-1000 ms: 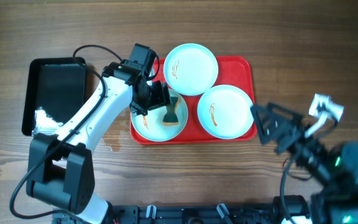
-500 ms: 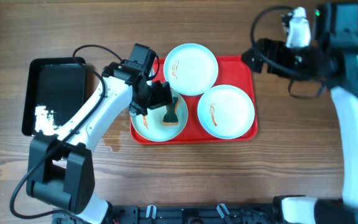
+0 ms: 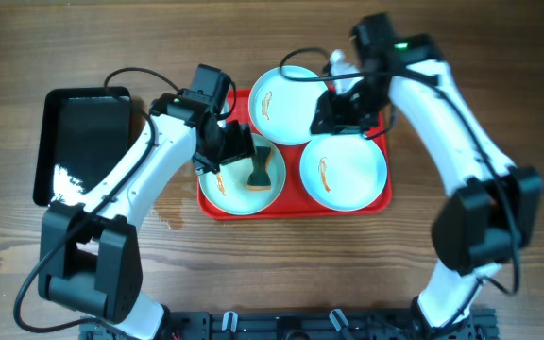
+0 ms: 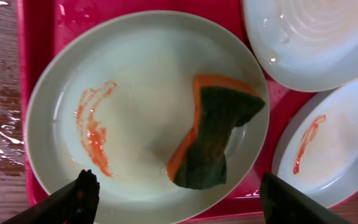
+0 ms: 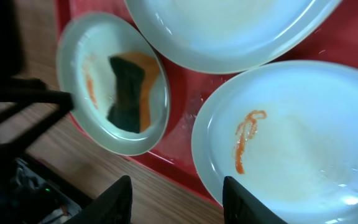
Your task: Clean dirty plates on tray and stack at the side
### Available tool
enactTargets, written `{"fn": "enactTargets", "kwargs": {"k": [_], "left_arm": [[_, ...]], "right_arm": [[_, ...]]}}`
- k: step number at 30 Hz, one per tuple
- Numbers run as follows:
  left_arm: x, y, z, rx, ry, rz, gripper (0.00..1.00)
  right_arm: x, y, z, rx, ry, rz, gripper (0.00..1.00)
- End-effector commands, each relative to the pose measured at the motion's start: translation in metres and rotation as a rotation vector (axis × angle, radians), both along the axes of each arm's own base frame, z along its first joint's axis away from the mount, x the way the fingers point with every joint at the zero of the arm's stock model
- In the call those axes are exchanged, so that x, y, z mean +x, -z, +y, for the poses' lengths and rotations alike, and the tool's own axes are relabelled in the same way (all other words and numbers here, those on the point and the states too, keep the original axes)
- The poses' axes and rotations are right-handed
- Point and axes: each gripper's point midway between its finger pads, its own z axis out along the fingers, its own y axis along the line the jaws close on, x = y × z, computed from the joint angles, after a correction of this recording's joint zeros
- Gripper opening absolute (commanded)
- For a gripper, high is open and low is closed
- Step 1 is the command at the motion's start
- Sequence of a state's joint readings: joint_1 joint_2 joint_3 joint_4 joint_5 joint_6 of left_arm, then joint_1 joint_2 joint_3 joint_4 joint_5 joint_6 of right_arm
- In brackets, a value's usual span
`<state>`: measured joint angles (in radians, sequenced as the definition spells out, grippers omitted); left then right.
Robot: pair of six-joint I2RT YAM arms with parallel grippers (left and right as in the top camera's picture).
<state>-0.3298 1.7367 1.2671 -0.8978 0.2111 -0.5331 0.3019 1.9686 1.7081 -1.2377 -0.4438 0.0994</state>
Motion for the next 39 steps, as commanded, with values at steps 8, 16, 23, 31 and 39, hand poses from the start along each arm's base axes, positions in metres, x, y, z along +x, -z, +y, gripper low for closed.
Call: {"fn": "enactTargets", "kwargs": {"k": [8, 16, 23, 31, 39], "left_arm": [[0.003, 0.004, 0.020, 0.037, -0.039, 0.017, 0.86], [0.003, 0.005, 0.034, 0.055, -0.074, 0.035, 0.85], [0.000, 0.006, 0.049, 0.070, -0.108, 0.063, 0.85], [0.000, 0.006, 0.051, 0.071, -0.111, 0.066, 0.86], [-0.001, 0.007, 0.053, 0.078, -0.096, 0.067, 0.86]], "right_arm": [[-0.016, 0.064, 0.031, -0.130, -0.120, 0.078, 0.44], [-0.001, 0.075, 0.042, -0.231, -0.091, -0.037, 0.33], [0.002, 0.076, 0.044, -0.227, -0.070, -0.037, 0.38], [-0.024, 0.099, 0.052, -0.185, -0.128, 0.034, 0.19], [-0.031, 0.119, 0.059, -0.144, -0.134, 0.029, 0.21]]}}
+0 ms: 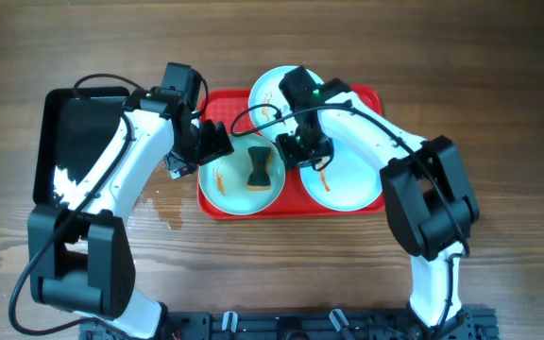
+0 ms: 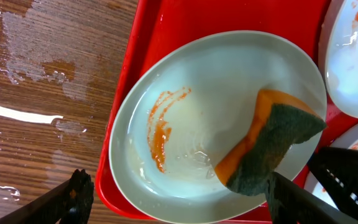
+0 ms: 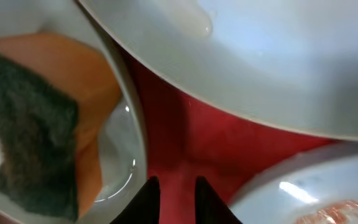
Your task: Clean dirty plates on tray and stack at the side
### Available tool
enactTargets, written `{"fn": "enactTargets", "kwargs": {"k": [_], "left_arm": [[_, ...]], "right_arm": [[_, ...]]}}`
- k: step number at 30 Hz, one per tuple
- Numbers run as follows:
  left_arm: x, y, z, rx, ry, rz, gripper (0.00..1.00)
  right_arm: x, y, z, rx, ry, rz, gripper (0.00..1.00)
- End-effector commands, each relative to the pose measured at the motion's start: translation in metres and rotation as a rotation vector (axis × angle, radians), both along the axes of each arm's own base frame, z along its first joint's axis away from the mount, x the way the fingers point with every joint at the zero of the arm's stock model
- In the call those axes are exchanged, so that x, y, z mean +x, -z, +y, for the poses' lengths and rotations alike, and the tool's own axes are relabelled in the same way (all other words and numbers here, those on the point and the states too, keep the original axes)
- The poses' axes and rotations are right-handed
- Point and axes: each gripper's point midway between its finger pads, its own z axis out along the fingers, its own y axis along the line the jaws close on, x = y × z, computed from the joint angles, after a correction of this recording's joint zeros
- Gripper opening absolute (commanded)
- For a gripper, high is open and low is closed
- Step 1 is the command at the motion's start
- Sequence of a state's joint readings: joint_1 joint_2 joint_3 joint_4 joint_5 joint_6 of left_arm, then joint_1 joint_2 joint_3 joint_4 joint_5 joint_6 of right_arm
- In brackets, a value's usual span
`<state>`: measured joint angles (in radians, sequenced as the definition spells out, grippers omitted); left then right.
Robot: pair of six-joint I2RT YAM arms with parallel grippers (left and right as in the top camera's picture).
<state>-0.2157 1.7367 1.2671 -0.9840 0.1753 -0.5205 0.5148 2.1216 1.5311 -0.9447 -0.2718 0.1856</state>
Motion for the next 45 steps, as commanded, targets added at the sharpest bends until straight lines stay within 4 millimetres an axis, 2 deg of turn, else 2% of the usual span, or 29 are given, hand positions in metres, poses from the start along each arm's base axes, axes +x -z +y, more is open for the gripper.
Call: {"fn": "enactTargets", "kwargs": {"k": [1, 5, 10, 12, 15, 18, 22, 28, 30, 35, 41, 45], "left_arm": [[0.002, 0.002, 0.004, 0.019, 0.012, -0.003, 0.87], [0.002, 0.002, 0.004, 0.019, 0.012, -0.002, 0.87], [0.002, 0.002, 0.004, 0.019, 0.012, -0.002, 0.87], [0.002, 0.002, 0.004, 0.019, 0.012, -0.002, 0.87], [0.002, 0.002, 0.004, 0.019, 0.012, -0.003, 0.88], [0.002, 0.002, 0.004, 0.019, 0.012, -0.003, 0.87], [0.003, 0.002, 0.004, 0.018, 0.012, -0.005, 0.88], [0.003, 0.002, 0.004, 0.018, 0.012, -0.005, 0.88], [0.003, 0.002, 0.004, 0.018, 0.012, -0.005, 0.88], [0.003, 0.002, 0.004, 0.018, 0.012, -0.005, 0.88], [0.003, 0.002, 0.004, 0.017, 0.012, -0.005, 0.88], [0.002, 0.002, 0.000, 0.006, 0.018, -0.003, 0.90]], "right_arm": [[-0.007, 0.008, 0.007, 0.035, -0.008, 0.034, 0.22], [-0.007, 0.008, 0.007, 0.039, -0.008, 0.033, 0.24], [0.000, -0.011, 0.013, 0.069, 0.001, 0.019, 0.25], [0.005, -0.023, 0.016, 0.080, -0.001, 0.000, 0.29], [0.007, -0.032, 0.017, 0.083, -0.005, -0.006, 0.37], [0.004, -0.033, 0.019, 0.094, -0.007, 0.008, 0.38], [0.002, -0.033, 0.022, 0.099, -0.013, 0.009, 0.45], [-0.001, -0.019, 0.020, 0.095, -0.010, 0.009, 0.44], [-0.003, -0.012, 0.019, 0.097, -0.010, 0.006, 0.42], [-0.005, 0.003, 0.015, 0.081, 0.021, 0.001, 0.21], [0.000, 0.004, 0.014, 0.072, 0.049, -0.014, 0.12], [0.004, 0.006, 0.009, 0.031, 0.145, -0.009, 0.09]]}}
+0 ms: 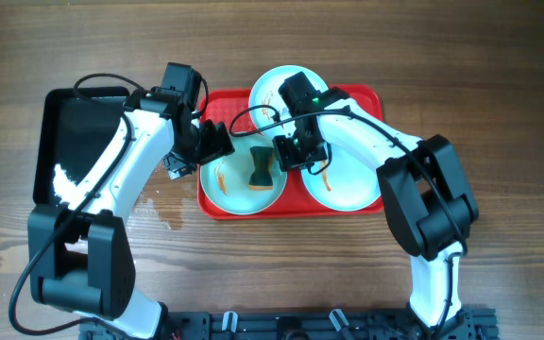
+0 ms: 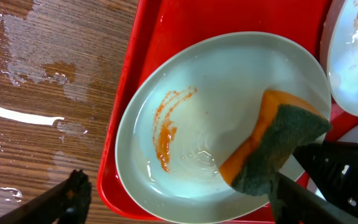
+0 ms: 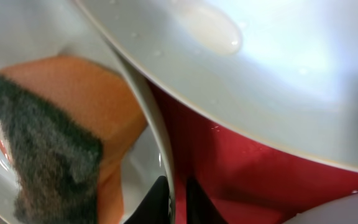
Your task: Clean dirty plates on tray and stack at the side
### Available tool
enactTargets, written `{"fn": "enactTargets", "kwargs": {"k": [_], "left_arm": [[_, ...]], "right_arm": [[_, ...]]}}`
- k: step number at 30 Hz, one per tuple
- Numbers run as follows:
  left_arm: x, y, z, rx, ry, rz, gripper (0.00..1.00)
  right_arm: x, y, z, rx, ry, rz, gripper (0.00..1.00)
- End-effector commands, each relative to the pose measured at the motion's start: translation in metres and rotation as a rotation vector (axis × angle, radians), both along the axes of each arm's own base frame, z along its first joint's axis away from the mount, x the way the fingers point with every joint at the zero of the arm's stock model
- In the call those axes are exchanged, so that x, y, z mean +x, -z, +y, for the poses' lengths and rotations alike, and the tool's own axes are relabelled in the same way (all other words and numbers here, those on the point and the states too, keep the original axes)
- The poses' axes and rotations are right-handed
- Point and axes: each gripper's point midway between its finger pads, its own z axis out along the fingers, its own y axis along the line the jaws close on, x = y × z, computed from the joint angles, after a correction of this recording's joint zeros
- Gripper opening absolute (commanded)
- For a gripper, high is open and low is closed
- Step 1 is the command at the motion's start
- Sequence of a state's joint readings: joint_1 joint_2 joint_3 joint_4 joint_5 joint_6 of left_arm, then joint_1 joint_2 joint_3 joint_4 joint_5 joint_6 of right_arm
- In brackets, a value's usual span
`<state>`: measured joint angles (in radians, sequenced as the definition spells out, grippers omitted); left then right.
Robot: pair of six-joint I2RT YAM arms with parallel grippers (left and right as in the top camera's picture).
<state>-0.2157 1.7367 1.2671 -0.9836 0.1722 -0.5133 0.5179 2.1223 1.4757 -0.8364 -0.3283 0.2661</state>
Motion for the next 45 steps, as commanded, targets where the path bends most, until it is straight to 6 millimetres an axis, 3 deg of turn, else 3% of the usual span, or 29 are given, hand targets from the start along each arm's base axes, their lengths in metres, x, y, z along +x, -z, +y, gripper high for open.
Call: {"fn": "enactTargets", "kwargs": {"k": [1, 4, 6, 8, 13, 18, 22, 26, 32, 45], "left_arm": [[0.002, 0.001, -0.002, -0.002, 0.016, -0.004, 0.90], [0.003, 0.000, -0.013, -0.030, 0.036, -0.013, 0.90], [0.003, -0.001, -0.023, -0.055, 0.057, -0.021, 0.90], [0.003, -0.002, -0.034, -0.064, 0.085, -0.037, 0.76], [0.001, -0.003, -0.055, -0.072, 0.140, -0.061, 0.64], [0.000, -0.003, -0.066, -0.082, 0.114, -0.060, 0.64], [-0.002, 0.000, -0.068, -0.082, 0.109, -0.049, 0.63], [-0.008, 0.011, -0.073, -0.076, 0.119, -0.028, 0.77], [-0.015, 0.037, -0.088, -0.105, 0.153, -0.003, 0.82], [-0.013, 0.075, -0.094, -0.086, 0.165, 0.044, 0.75]], "right_arm": [[0.003, -0.003, -0.003, -0.035, 0.075, -0.013, 0.08], [0.006, -0.004, -0.002, -0.029, 0.077, -0.022, 0.09], [0.007, -0.004, -0.001, -0.027, 0.098, -0.022, 0.28], [0.009, -0.004, 0.000, -0.022, 0.123, -0.022, 0.28], [0.010, -0.004, 0.001, -0.019, 0.128, -0.024, 0.28], [0.007, -0.004, -0.001, -0.029, 0.125, -0.010, 0.28], [0.006, -0.004, -0.002, -0.031, 0.125, -0.007, 0.20], [0.006, -0.004, -0.002, -0.031, 0.125, -0.007, 0.15], [0.006, -0.004, -0.002, -0.030, 0.125, -0.006, 0.15], [0.005, -0.004, -0.001, -0.028, 0.128, -0.003, 0.11]]}}
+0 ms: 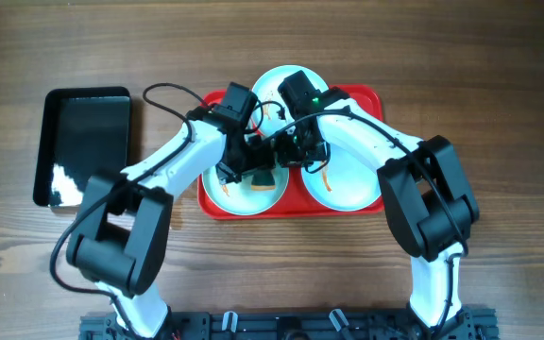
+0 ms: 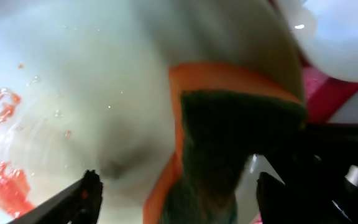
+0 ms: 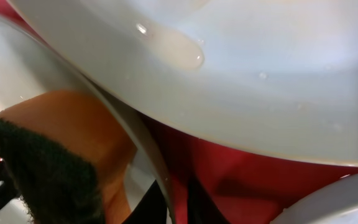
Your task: Clean dirty plates on tray and stack at the side
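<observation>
Three white plates lie on the red tray [image 1: 291, 213]. The front-left plate [image 1: 225, 194] has a ketchup smear and an orange-and-green sponge [image 2: 229, 124] lying in it. My left gripper [image 2: 179, 199] is low over that plate, open, with a finger on each side of the sponge. My right gripper [image 3: 176, 202] is shut on the same plate's right rim, next to the sponge [image 3: 55, 162]. The back plate [image 1: 267, 85] and the front-right plate [image 1: 348, 184] both carry ketchup marks.
A black tray [image 1: 83, 142] with water in it sits on the wooden table to the left of the red tray. Both arms cross over the red tray's middle, close to each other.
My left gripper was at the tray's left edge, higher up. It is now down over the sponge, still open and astride it. The right gripper still pinches the plate's rim.
At first my left gripper hung open above the front-left plate and my right gripper was open, high over the tray. Then the left was at the tray's left edge and the right was down at the plate's right rim. It shut there, and now the left straddles the sponge.
</observation>
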### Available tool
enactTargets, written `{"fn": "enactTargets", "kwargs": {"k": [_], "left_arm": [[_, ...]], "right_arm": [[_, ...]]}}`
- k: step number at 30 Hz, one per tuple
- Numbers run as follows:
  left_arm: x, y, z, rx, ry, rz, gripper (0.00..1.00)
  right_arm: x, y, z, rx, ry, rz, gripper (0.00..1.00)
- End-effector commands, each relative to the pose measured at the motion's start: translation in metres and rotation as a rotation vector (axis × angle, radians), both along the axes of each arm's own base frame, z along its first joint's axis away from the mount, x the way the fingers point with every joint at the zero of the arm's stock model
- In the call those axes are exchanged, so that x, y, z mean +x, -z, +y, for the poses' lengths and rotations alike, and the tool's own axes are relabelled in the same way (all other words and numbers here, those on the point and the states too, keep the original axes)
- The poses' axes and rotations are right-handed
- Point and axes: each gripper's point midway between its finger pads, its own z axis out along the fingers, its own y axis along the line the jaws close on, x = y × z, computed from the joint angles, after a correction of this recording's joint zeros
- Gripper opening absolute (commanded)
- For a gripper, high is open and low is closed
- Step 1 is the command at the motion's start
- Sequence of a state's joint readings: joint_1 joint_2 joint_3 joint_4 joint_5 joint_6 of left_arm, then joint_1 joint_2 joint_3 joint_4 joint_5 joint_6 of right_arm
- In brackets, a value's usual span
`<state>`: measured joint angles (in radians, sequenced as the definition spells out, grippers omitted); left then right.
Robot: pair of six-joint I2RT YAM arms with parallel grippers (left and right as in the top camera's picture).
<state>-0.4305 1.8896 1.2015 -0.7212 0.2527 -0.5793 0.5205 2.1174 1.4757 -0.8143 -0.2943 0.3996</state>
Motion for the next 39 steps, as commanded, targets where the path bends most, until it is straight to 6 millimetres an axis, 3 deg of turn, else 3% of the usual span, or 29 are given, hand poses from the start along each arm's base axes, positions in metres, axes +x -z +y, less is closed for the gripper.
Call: {"fn": "enactTargets", "kwargs": {"k": [1, 8, 11, 15, 31, 34, 39], "left_arm": [[-0.007, 0.020, -0.002, 0.012, 0.006, 0.046, 0.74], [-0.005, 0.029, -0.002, 0.021, 0.010, 0.049, 0.55], [-0.003, 0.029, -0.003, 0.021, 0.009, 0.041, 0.40], [-0.001, 0.029, -0.003, 0.021, 0.009, 0.030, 0.08], [-0.006, 0.021, -0.001, 0.051, 0.121, -0.005, 0.04], [-0.005, 0.025, 0.016, 0.154, 0.109, -0.016, 0.04], [-0.014, 0.026, 0.068, 0.433, 0.104, 0.005, 0.04]], "right_arm": [[-0.002, -0.003, 0.000, -0.004, 0.000, -0.004, 0.11], [-0.002, -0.003, -0.001, -0.005, 0.000, -0.002, 0.08], [-0.002, -0.003, -0.001, -0.005, 0.001, -0.002, 0.08], [-0.002, -0.003, -0.001, -0.005, 0.001, -0.003, 0.08], [-0.002, -0.003, 0.000, -0.003, 0.000, -0.006, 0.09], [-0.002, -0.003, 0.000, -0.004, 0.000, -0.005, 0.09], [-0.004, -0.003, -0.002, -0.009, 0.000, 0.003, 0.07]]}}
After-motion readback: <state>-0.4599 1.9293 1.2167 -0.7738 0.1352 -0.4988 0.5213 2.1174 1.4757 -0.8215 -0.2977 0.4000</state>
